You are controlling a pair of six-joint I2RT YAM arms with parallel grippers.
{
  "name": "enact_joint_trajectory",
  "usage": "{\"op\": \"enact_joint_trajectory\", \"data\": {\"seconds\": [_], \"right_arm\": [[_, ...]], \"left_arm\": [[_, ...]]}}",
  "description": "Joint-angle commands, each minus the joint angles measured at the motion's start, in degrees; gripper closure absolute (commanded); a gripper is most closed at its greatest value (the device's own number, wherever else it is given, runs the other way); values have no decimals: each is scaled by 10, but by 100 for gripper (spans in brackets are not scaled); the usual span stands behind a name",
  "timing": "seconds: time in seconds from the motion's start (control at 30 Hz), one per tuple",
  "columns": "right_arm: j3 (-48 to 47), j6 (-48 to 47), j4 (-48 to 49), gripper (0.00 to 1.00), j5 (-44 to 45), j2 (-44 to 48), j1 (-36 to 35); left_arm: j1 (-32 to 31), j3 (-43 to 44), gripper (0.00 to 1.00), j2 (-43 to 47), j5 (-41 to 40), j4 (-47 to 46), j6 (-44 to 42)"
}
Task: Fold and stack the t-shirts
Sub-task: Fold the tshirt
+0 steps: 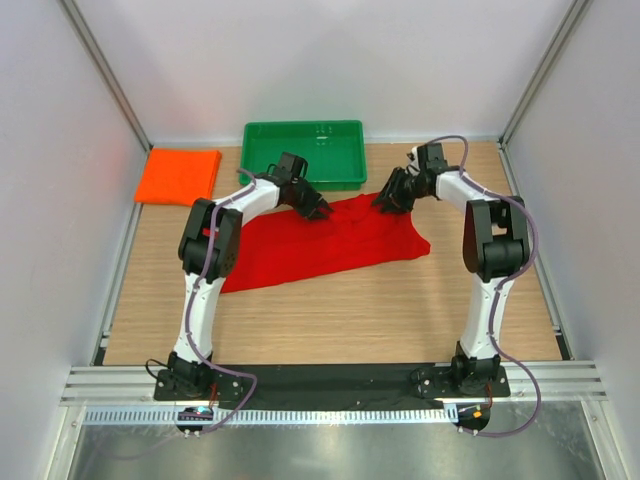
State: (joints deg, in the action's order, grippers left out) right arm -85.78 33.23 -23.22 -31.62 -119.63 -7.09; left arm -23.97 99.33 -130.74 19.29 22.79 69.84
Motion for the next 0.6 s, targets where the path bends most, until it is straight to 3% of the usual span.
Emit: {"op": "enact_joint_trajectory", "data": {"seconds": [0.0,0.27,0.57], "right_arm": [[-84,-48,-29,58,9,1,3],[-192,-72,-31,51,-34,-71,3],[-228,-82,-25,55,-61,-124,-4]], "left_arm": [[2,10,68,19,8,-4,-17],[7,-5,57,41,-12,-5,-51],[12,52,55,1,22,1,-109]]}}
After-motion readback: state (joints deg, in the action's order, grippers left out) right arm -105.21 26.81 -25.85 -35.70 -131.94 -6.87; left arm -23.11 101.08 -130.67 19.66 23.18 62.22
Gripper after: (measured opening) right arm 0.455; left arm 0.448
